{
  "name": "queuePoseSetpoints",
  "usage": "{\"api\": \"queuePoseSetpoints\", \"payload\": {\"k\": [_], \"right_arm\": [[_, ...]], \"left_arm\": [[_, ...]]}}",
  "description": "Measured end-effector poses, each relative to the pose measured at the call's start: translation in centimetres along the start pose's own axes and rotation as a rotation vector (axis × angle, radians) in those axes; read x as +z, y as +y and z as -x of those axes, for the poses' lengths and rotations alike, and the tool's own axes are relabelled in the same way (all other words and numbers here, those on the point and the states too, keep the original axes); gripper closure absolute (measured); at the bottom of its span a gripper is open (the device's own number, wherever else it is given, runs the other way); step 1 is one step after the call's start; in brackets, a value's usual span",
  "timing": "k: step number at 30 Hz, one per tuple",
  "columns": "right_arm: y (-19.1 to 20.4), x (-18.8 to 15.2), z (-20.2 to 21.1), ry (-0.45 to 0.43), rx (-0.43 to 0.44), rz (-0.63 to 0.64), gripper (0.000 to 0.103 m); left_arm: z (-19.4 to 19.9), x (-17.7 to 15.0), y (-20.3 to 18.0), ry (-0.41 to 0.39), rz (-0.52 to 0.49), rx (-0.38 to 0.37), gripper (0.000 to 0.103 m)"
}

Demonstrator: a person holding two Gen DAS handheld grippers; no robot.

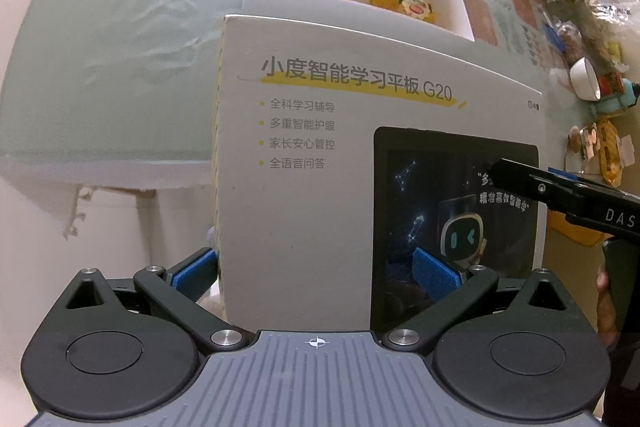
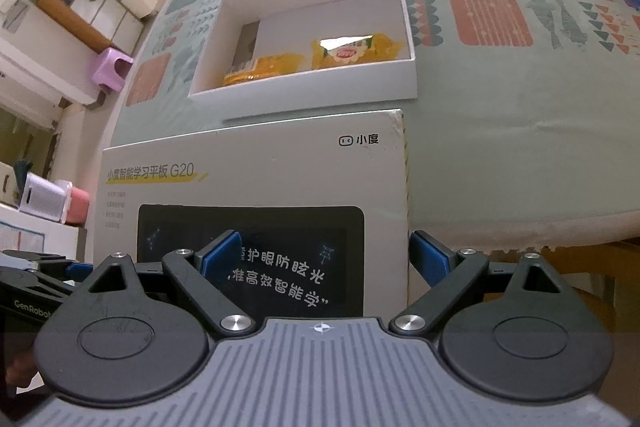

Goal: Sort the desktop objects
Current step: 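Lift the tablet box with both tools and carry it past the white box, then carry the tablet box with both tools and lower it toward the table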

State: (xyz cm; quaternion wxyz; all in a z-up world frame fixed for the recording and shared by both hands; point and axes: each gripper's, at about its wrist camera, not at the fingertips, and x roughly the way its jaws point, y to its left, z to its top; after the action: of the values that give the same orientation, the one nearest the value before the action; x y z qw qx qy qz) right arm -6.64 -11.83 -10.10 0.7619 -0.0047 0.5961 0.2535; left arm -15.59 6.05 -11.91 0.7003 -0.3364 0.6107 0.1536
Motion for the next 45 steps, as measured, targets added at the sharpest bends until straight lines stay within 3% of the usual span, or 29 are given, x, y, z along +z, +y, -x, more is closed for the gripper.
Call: {"api": "queuePoseSetpoints", "payload": {"k": [22,33,45], "right_arm": [[1.0,6.2,0.0,-0.100,-0.027,-0.032,0.000],[0.0,12.3,-1.7,-0.107,0.003,0.008,0.000],[-1.9,20.0,-5.4,-0.075,0.020,0.015,0.000]], "left_arm": [[2.2,6.6,-0.1,-0.078,-0.056,-0.004,0.000],[1.9,11.7,-0.6,-0.106,0.018,0.030,0.000],[-0.1,19.6,-1.1,-0.083,0.073,0.050,0.000]]}}
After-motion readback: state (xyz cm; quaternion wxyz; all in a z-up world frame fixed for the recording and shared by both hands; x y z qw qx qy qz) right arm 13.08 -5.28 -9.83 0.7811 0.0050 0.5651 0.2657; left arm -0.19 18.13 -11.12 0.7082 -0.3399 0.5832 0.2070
